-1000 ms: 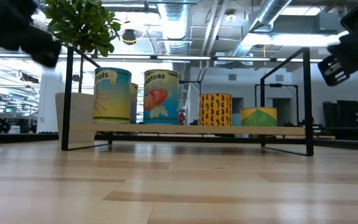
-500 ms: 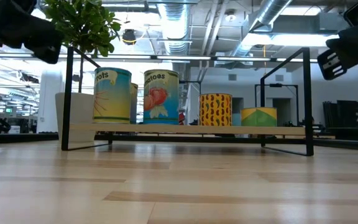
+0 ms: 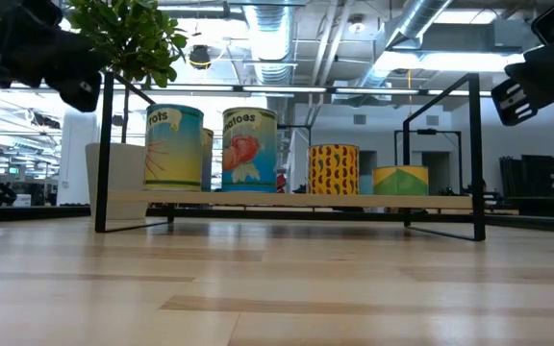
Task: Pick and place cans onto a shelf
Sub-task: Return to Home Position
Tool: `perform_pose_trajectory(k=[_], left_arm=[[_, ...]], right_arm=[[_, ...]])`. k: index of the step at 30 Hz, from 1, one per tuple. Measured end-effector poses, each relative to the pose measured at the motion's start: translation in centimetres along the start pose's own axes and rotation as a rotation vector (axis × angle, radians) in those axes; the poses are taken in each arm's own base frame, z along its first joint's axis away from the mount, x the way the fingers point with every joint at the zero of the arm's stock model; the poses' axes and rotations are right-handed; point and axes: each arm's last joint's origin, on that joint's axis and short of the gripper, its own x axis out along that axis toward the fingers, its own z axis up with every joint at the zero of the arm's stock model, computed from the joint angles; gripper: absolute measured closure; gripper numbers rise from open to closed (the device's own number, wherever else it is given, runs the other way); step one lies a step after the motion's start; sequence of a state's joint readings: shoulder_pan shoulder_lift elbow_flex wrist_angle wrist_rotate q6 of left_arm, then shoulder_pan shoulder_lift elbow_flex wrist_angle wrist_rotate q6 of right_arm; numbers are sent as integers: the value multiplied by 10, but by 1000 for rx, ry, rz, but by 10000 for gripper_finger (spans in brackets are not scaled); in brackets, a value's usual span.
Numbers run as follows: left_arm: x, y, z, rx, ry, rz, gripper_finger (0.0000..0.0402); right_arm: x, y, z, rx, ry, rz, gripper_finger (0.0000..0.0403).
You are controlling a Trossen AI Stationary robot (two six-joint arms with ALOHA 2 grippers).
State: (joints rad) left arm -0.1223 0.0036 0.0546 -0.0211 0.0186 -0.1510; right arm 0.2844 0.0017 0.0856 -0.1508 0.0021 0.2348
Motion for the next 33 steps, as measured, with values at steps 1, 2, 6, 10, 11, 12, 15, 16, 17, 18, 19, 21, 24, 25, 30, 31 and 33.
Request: perform_pose_trajectory(k=[1,2,6,10,11,12,15,16,17,18,19,21,24,25,30,31,33], left_arm=[[1,0,-1,-1,-17,3,297],[1,1,-3,2,-33,4,297],[2,1,-5,32,-58,10,297],[3,2,-7,65,-39,18,297],[3,2,-7,79,-40,19,297],[3,2,-7,94,-43,19,297],[2,1,-4,127,-64,10,297],[2,1,-4,133,-66,9,297],[2,1,-4,135,-65,8,297],[2,1,-4,136,-60,10,297],[2,1,-4,135,-58,10,297],[2,1,-5,127,-54,19,297],[2,2,-7,87,-25,22,297],[2,2,-8,71,-22,22,297],[2,2,-8,34,-23,22,297],[2,2,-8,30,-24,23,297],[2,2,-8,15,-24,23,297]], right_arm=[[0,0,0,0,2,0,291],[0,0,0,0,1,0,291],[0,0,0,-8,1,0,291],[0,0,0,-8,3,1,291],[0,0,0,-12,5,1,291],[0,0,0,-24,7,1,291],[0,0,0,-50,1,2,291],[0,0,0,-55,0,3,291],[0,0,0,-57,-1,3,291],[0,0,0,-57,-1,3,291],[0,0,0,-58,0,3,291],[0,0,0,-58,1,3,291],[0,0,0,-58,0,3,291],[0,0,0,-59,0,3,291],[0,0,0,-28,0,3,291],[0,0,0,-27,1,3,291],[0,0,0,-27,7,2,291]])
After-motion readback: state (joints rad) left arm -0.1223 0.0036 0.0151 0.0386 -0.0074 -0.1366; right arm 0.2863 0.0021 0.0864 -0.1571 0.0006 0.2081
